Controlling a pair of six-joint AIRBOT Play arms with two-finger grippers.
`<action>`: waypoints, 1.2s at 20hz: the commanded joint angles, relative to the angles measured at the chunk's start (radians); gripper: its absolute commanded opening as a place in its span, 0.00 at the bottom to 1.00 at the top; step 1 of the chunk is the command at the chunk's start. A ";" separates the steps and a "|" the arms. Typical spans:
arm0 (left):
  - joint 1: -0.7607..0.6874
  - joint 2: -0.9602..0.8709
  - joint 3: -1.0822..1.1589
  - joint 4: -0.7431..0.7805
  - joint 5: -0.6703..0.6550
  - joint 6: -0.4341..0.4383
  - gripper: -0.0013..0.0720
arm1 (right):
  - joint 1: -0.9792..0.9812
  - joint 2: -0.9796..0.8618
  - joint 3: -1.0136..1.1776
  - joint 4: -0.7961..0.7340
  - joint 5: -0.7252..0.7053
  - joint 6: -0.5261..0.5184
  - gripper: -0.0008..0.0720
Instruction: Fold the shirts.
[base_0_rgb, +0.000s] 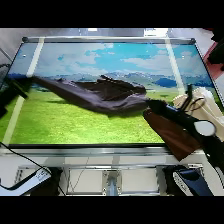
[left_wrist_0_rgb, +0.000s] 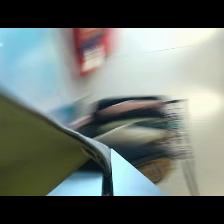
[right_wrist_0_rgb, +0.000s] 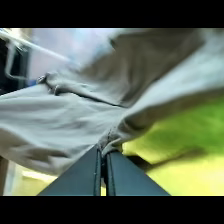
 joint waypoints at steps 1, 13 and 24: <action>0.076 0.175 0.182 -0.438 -0.166 0.107 0.04 | -0.066 0.245 0.194 -0.247 0.093 0.188 0.05; 0.134 0.430 0.789 1.085 0.198 -0.276 0.04 | -0.083 0.050 0.748 -0.584 0.179 0.177 0.05; -0.371 -0.063 0.299 1.619 0.349 -0.458 0.04 | 0.038 -0.844 0.748 -0.407 -0.220 -0.001 0.05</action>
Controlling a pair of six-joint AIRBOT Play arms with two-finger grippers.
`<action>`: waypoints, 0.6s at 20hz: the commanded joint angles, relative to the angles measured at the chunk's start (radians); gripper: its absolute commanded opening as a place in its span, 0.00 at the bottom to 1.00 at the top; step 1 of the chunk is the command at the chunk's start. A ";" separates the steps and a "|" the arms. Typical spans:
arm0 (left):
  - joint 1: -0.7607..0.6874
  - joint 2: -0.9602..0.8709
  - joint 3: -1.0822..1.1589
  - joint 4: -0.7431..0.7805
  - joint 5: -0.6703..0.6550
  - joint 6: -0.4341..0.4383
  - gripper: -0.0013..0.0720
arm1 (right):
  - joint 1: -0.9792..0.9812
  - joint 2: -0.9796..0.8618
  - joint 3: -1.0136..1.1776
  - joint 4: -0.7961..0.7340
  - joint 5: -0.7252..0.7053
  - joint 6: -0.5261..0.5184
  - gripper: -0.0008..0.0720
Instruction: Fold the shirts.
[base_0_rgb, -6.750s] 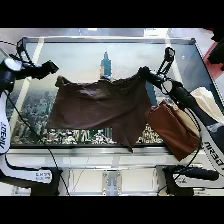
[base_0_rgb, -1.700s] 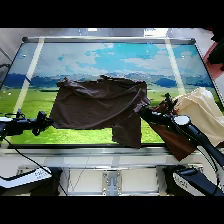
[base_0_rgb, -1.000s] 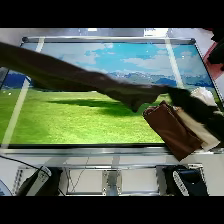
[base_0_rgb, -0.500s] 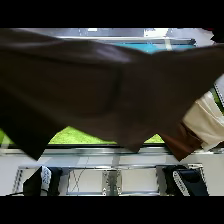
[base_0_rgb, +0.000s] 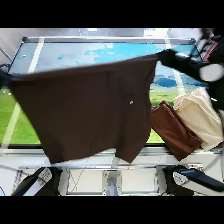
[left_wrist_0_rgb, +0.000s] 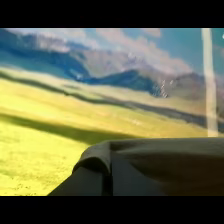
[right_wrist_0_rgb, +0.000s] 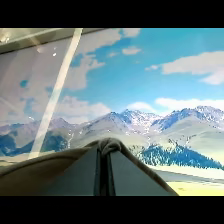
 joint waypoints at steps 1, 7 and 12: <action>-0.203 -0.219 -0.089 0.309 0.201 -0.130 0.04 | 0.044 -0.222 0.002 0.023 -0.187 -0.024 0.05; -0.251 -0.468 -0.032 0.314 0.426 -0.184 0.04 | 0.014 -0.266 0.003 -0.089 -0.181 -0.024 0.05; -0.251 -0.467 0.167 0.249 0.318 -0.181 0.04 | -0.010 -0.263 0.003 -0.160 0.013 -0.024 0.05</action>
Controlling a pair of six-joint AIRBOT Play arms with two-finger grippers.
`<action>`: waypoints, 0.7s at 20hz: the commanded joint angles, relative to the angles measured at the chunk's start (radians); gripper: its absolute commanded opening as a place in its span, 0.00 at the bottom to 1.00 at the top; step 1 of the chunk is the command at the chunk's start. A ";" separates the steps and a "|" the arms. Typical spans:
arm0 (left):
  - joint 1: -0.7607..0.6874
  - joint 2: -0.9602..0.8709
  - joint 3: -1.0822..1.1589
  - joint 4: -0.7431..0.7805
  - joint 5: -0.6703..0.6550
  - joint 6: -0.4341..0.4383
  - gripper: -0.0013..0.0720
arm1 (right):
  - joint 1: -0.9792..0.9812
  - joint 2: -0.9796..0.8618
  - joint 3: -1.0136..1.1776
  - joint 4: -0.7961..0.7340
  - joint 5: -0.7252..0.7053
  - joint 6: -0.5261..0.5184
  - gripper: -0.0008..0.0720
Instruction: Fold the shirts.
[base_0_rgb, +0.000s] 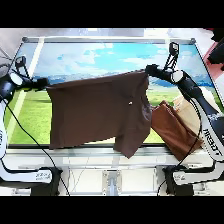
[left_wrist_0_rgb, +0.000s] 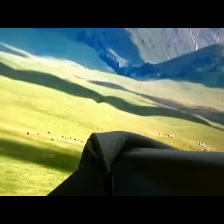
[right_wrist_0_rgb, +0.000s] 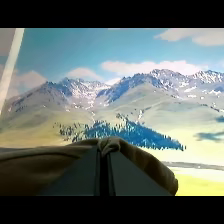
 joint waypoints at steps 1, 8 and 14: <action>-0.006 0.001 0.110 -0.040 -0.071 -0.004 0.04 | -0.004 0.000 -0.001 -0.099 0.157 0.002 0.05; -0.006 0.168 -0.026 0.028 -0.202 0.045 0.04 | 0.052 0.073 -0.008 -0.180 0.348 0.016 0.05; -0.006 0.188 -0.382 0.020 -0.116 0.023 0.04 | 0.066 0.073 -0.172 -0.196 0.327 0.046 0.05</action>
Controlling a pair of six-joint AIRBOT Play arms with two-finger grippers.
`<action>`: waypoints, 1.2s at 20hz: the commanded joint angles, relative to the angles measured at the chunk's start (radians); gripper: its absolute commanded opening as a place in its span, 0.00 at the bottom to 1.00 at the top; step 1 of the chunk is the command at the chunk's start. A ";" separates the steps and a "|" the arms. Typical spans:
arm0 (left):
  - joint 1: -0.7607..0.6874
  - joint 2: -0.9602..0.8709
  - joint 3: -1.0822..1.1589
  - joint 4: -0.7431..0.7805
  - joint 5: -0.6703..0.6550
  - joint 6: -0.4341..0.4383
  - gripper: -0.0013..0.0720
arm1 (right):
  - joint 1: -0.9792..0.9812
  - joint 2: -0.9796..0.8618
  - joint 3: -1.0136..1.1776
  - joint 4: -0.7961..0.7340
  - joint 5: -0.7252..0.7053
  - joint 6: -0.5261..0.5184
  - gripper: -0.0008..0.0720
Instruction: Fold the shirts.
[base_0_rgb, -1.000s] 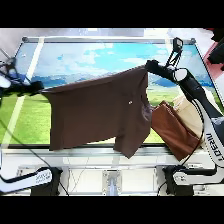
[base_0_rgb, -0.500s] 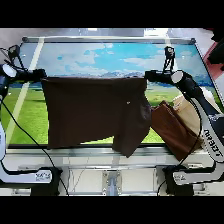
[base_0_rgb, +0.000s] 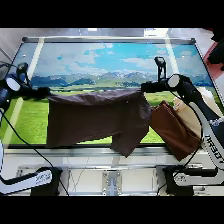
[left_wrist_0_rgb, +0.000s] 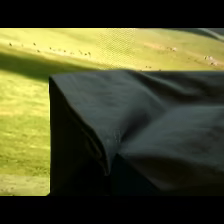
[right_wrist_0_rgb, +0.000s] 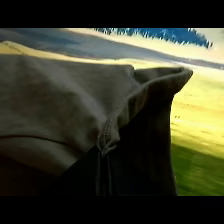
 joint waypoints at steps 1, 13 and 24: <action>0.000 0.011 -0.150 0.002 0.034 -0.011 0.04 | 0.005 0.003 -0.102 -0.016 -0.032 0.016 0.05; 0.000 0.011 -0.158 -0.060 0.018 -0.022 0.04 | 0.005 -0.094 -0.175 -0.025 -0.085 0.109 0.05; 0.000 0.011 -0.158 0.178 -0.095 -0.168 0.04 | 0.005 -0.094 -0.175 -0.024 -0.093 0.112 0.05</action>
